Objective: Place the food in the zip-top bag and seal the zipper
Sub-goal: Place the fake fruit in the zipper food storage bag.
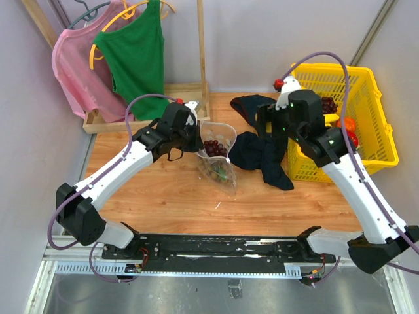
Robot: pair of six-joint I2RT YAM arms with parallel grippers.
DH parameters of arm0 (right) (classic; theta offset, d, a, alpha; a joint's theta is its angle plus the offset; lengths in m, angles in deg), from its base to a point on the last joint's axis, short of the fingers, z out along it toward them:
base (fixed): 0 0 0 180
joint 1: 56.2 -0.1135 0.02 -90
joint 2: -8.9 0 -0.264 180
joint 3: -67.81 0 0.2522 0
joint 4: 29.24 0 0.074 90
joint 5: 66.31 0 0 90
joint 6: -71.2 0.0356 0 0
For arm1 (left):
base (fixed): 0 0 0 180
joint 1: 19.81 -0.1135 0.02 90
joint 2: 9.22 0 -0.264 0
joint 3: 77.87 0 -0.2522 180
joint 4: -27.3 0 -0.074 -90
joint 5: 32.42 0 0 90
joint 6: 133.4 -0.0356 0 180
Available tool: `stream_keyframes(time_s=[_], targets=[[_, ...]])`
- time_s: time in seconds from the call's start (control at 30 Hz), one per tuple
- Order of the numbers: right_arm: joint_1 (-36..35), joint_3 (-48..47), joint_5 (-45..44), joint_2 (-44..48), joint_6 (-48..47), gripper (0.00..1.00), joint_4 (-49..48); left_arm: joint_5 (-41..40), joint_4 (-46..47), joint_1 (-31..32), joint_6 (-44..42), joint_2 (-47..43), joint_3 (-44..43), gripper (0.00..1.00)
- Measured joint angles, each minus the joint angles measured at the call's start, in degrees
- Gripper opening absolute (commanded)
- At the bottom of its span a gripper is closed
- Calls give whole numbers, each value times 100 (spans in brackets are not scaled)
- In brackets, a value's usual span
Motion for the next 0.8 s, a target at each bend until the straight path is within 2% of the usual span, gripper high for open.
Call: stream_keyframes(time_s=[0.13,0.4,0.63,0.8], targets=[[-564,-20,120,-149,-11,47,-417,28,20,0,0,0,9,0],[-1231,168,774,-542,81,51,-1681,94,107,0,0,0,66,0],[-1357,612,1314,-1064,212,54,-2400,116,127,0,0,-7,66,0],[-1357,973,1403,-1257,251,64,-2608,120,129,0,0,-9,66,0]])
